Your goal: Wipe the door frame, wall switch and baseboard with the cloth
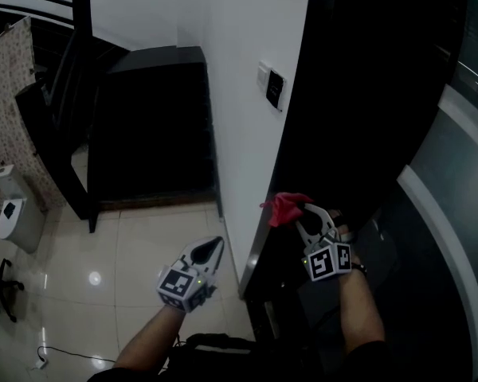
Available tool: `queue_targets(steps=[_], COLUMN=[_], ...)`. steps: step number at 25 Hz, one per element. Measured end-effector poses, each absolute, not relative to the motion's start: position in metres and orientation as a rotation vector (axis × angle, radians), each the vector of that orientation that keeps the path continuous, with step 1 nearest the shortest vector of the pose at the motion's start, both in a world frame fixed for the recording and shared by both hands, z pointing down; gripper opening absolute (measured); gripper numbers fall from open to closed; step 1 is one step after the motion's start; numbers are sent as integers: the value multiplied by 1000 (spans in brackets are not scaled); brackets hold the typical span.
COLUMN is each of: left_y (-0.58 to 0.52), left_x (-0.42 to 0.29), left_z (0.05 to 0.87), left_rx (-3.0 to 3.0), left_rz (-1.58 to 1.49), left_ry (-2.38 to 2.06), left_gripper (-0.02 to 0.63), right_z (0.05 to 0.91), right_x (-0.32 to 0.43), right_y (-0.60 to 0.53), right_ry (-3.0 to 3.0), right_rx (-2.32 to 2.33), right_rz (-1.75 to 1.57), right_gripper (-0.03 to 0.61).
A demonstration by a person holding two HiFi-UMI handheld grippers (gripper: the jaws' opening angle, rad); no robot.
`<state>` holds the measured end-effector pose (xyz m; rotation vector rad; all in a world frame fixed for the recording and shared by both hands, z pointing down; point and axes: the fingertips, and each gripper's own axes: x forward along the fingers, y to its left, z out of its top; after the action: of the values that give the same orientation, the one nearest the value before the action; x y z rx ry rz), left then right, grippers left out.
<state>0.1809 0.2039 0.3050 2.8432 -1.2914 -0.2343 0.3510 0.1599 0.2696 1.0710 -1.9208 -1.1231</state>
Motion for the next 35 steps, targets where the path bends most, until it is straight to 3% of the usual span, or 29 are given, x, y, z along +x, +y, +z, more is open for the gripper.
queue_targets(steps=[35], left_y=[184], left_x=[151], left_z=[349], left_rx=[2577], left_rz=[-206], left_ry=[-1392], left_gripper=[3], right_z=[433], right_x=[338], right_y=[159], right_ry=[-1916], right_rx=[745], right_rz=[-758], right_gripper=[63])
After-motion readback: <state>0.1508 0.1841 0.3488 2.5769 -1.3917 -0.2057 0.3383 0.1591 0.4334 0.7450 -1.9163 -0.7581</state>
